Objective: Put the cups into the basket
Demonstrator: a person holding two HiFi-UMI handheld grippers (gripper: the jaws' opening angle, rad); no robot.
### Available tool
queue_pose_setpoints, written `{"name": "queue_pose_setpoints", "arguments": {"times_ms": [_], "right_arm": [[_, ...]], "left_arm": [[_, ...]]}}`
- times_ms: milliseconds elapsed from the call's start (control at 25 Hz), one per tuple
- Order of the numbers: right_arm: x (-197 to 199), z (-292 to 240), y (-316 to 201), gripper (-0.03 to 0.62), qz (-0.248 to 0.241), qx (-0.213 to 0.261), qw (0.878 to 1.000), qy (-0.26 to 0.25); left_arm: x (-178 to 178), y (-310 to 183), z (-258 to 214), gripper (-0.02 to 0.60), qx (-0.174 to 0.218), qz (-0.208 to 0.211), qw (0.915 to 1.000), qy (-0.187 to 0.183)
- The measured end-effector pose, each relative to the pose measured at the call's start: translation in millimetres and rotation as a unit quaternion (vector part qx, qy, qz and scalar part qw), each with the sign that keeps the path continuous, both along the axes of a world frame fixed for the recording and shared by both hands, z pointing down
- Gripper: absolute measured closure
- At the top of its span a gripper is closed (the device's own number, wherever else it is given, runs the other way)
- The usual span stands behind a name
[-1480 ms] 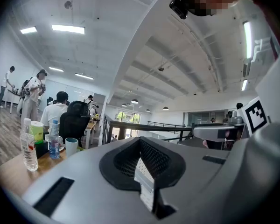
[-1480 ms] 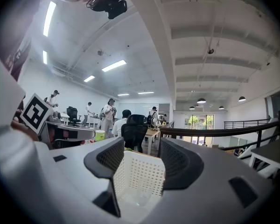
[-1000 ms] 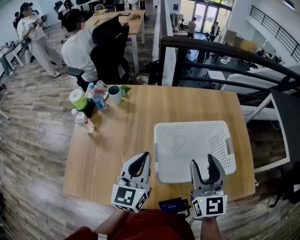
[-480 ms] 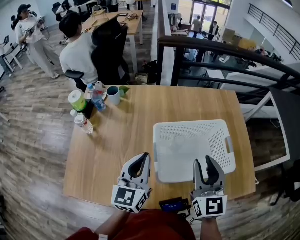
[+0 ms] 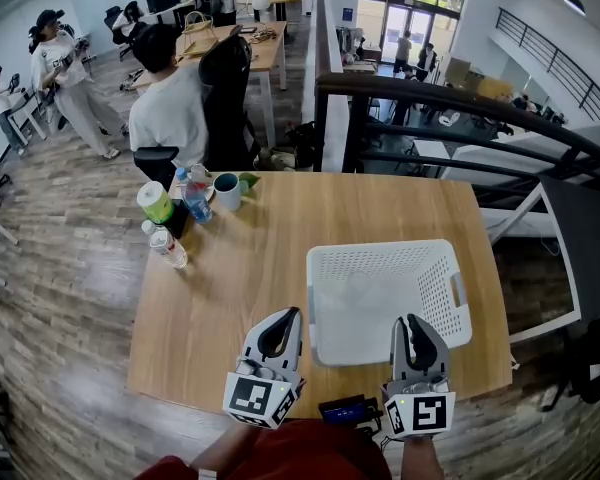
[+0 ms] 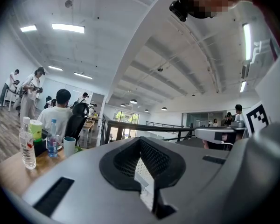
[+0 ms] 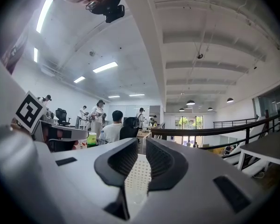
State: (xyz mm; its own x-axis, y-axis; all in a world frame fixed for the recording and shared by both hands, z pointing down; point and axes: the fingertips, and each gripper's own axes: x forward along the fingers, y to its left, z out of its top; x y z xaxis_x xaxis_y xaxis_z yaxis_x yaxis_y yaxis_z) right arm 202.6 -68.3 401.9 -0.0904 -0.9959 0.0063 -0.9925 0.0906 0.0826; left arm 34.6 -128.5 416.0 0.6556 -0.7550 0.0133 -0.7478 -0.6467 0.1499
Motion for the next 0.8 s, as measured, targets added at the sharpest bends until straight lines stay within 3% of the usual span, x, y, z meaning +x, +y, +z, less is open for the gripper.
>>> {"name": "queue_pose_setpoints", "arguments": {"times_ms": [240,800], "right_arm": [[-2.3,0.3,0.3,0.572,-0.008,0.003,1.000,-0.007],[-5.9,3.9,0.4,0.583,-0.005,-0.008,1.000,0.015]], "left_arm": [[-0.4,0.2,1.5,0.575,-0.002,0.000,1.0000,-0.001],[0.1,3.9,-1.5,0.575,0.001,0.005,1.0000,0.001]]}}
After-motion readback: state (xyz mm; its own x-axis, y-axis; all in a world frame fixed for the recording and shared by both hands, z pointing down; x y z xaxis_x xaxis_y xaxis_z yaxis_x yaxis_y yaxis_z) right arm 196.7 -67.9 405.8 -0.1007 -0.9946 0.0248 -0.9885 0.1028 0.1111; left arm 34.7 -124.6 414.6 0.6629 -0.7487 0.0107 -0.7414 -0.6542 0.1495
